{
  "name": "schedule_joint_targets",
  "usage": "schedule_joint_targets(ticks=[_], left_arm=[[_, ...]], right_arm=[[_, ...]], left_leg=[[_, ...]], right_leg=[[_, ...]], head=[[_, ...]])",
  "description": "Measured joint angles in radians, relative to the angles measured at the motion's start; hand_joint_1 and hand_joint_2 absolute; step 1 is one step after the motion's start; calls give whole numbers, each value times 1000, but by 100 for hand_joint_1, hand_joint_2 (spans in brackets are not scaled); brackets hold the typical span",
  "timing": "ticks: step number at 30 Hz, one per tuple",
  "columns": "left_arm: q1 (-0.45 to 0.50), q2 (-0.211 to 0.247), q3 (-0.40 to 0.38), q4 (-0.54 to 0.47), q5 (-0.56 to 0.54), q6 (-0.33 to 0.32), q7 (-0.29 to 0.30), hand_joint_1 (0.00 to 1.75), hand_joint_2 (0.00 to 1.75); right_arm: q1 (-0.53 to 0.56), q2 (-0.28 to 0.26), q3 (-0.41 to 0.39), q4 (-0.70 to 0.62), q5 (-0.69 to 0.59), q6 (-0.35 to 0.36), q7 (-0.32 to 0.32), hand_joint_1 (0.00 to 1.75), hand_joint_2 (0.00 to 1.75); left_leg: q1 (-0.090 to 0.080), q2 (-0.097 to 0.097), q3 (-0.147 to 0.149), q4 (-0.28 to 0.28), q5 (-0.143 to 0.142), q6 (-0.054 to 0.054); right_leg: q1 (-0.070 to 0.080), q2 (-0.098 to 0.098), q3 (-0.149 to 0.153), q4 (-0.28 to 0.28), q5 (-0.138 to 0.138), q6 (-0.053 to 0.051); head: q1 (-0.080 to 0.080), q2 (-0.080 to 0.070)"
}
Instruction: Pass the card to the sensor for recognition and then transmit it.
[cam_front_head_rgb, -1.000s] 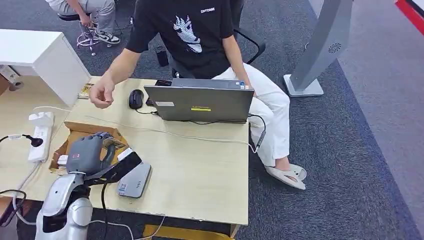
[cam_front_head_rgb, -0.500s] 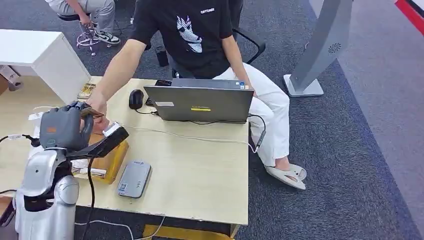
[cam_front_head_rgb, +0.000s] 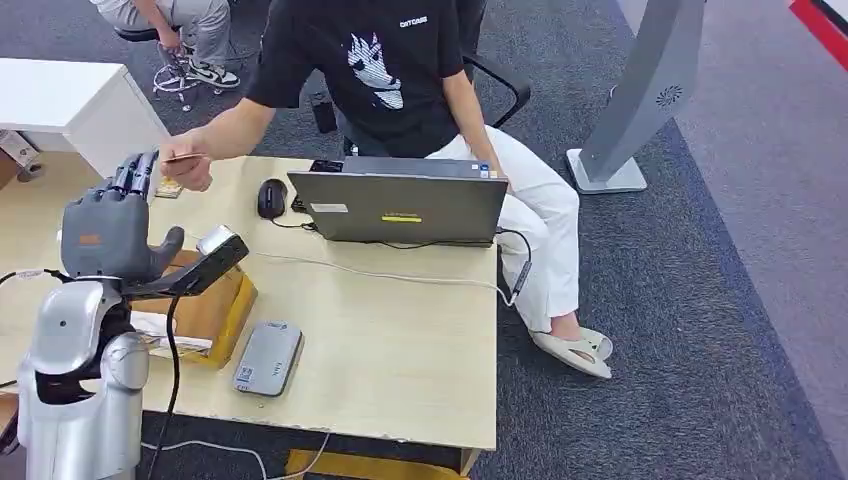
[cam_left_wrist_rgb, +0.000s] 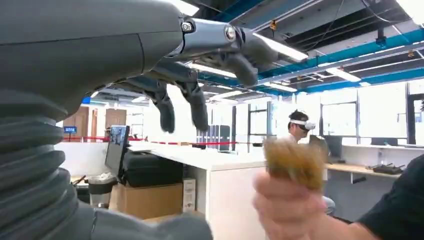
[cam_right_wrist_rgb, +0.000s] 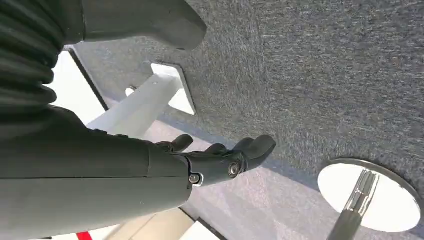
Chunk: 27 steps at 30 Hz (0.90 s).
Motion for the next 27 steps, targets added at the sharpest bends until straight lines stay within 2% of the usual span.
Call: schedule_joint_targets(ticks=[10, 14, 17, 23, 27], left_arm=[[0, -1, 0, 2, 4, 3, 0, 0, 175], [16, -10, 0, -10, 36, 9, -26, 0, 175], [56, -19, -5, -51, 71, 3, -53, 0, 175], [112, -29, -16, -114, 101, -3, -65, 0, 175], [180, -29, -17, -177, 178, -10, -74, 0, 175]], right_arm=[[1, 0, 0, 6, 0, 0, 3, 0, 175], [1, 0, 0, 6, 0, 4, 6, 0, 175], [1, 0, 0, 3, 0, 12, 10, 0, 175], [3, 2, -1, -4, 0, 17, 11, 0, 175], [5, 5, -6, -16, 0, 26, 15, 0, 175]], left_leg=[[0, 0, 0, 0, 0, 0], [0, 0, 0, 0, 0, 0], [0, 0, 0, 0, 0, 0], [0, 0, 0, 0, 0, 0], [0, 1, 0, 0, 0, 0]], right_leg=[[0, 0, 0, 0, 0, 0], [0, 0, 0, 0, 0, 0], [0, 0, 0, 0, 0, 0], [0, 0, 0, 0, 0, 0], [0, 1, 0, 0, 0, 0]], head=[[0, 0], [0, 0], [0, 0], [0, 0], [0, 0]])
